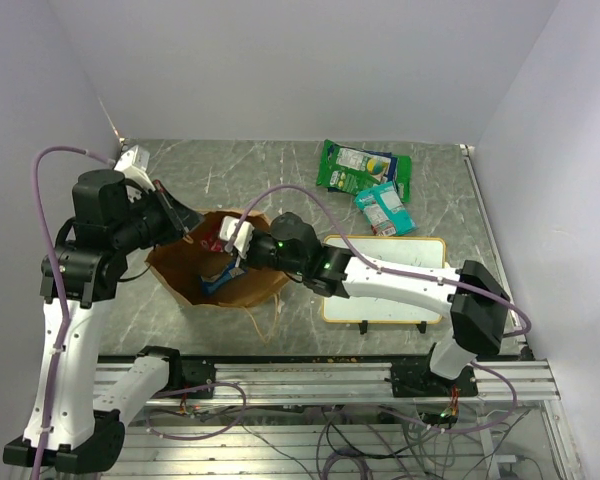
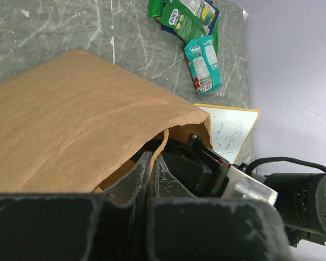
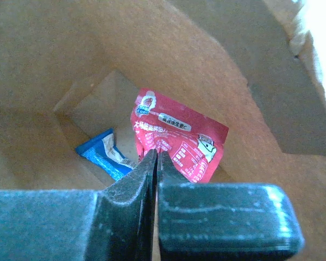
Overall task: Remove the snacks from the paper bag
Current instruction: Take out the snack from the paper bag.
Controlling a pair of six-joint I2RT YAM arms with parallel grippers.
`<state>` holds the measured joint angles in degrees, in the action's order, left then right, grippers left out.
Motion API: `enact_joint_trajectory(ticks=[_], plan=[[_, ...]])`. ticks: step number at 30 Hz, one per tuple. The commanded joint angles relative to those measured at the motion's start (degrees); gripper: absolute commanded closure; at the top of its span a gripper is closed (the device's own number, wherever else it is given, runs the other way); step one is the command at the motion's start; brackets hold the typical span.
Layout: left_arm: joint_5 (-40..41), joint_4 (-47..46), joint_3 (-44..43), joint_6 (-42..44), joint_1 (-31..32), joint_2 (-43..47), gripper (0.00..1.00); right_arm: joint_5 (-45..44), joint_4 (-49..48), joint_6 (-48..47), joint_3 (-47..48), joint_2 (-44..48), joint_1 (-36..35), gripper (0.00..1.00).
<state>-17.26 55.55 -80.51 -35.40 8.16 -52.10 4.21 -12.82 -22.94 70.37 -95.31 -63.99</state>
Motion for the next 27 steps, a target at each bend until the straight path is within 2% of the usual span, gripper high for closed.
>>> enact_joint_trajectory(ticks=[1,9,13,17,27], plan=[[-0.9,-1.5,-0.6,0.9,0.2,-0.3,0.93,-1.4,-0.8,0.9,0.0,3.8,-0.1,1.0],[4.5,-0.3,-3.2,3.6,0.2,-2.3,0.93,1.3,3.2,-2.6,-1.6,12.0,-0.1,1.0],[10.4,2.3,-7.8,6.1,0.2,-4.5,0.93,5.3,6.0,-3.5,0.2,15.2,-0.1,1.0],[18.4,5.2,-13.4,8.2,0.2,-6.9,0.93,5.6,5.1,-2.8,1.5,17.2,0.0,1.0],[35.1,9.4,-21.4,13.2,0.2,-10.2,0.93,-1.3,5.9,-6.8,15.5,13.9,1.0,1.0]])
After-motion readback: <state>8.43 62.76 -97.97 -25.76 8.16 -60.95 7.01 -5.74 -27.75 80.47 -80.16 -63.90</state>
